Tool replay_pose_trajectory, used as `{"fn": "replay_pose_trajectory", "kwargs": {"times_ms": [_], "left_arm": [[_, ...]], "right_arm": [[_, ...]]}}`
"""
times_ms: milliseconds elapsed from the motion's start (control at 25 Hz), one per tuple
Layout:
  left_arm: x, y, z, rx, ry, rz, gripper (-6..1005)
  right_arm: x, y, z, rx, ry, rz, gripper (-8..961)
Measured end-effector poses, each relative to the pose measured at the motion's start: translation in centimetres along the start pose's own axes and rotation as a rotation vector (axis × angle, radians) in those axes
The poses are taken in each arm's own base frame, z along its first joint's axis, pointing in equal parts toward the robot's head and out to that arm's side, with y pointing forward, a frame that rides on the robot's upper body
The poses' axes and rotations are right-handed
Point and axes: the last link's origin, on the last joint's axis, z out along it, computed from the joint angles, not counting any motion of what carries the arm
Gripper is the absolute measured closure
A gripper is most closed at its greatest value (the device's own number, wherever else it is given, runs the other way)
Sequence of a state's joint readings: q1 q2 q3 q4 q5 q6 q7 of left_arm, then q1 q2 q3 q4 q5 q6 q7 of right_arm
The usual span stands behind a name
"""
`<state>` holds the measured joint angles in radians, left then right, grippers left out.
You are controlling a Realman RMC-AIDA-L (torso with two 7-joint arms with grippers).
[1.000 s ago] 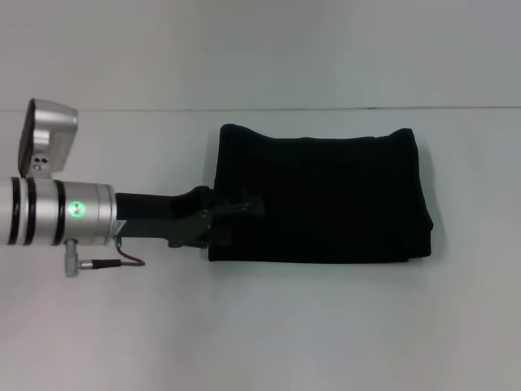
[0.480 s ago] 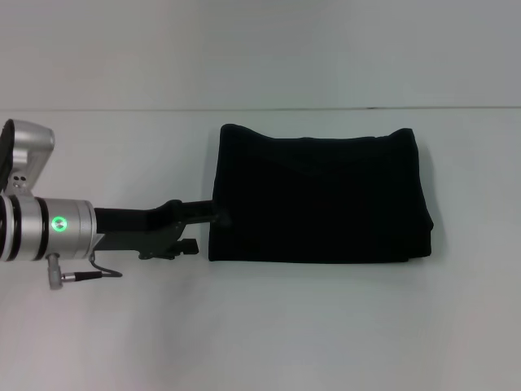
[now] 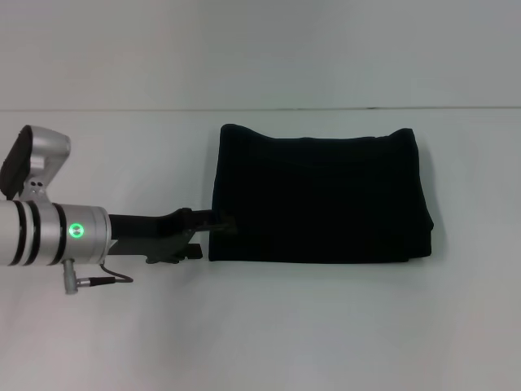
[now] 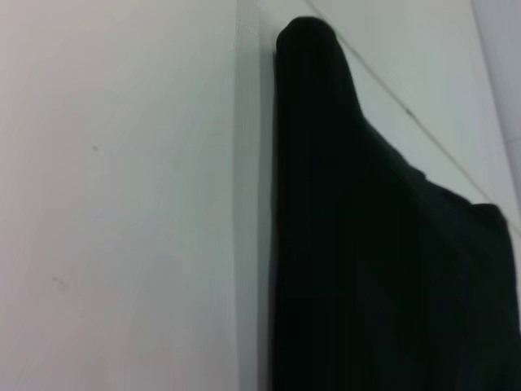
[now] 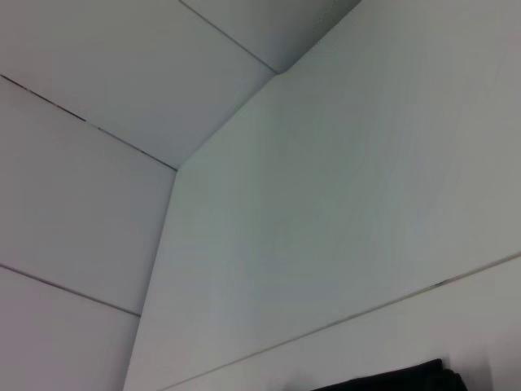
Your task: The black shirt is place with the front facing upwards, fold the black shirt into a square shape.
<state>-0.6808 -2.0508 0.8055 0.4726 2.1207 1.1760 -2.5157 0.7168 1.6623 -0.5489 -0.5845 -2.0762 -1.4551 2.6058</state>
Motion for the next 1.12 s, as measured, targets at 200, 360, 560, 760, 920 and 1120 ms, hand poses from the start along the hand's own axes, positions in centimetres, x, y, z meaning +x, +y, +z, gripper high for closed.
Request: {"fn": "replay_pose_trajectory", "kwargs": {"times_ms": [200,360,560,760,920,1120], "left_arm": [[0.1,0.3,0.7,0.024,-0.009,0.034,49],[0.2,0.6,0.9,0.028,-0.011,0.046,50],[0.2,0.6,1.1,0.043,-0.016,0.050,50],[0.2,0.8,1.2,0.042,-0.021,0.043,50],[0.0,0.9,1.3,0.046,-0.034,0.050,153],[0.0,0.9,1.4,0.063,-0.043,0.060,392]], "right_arm": [[0.0,-0.1,-0.1,-0.001,-0.004,0.005,38],[0.0,-0.1,-0.1,-0.002,-0.004,0.007,38],[0.0,-0.1,-0.2,-0.002,-0.005,0.008,38],[0.0,-0.1,-0.3,-0.005,-0.009,0.012,38],[0.0,-0.2,-0.3,-0.006,-0.010,0.014,38],[-0.1,-0.1,-0.5,-0.010,-0.013,0.016,38]]}}
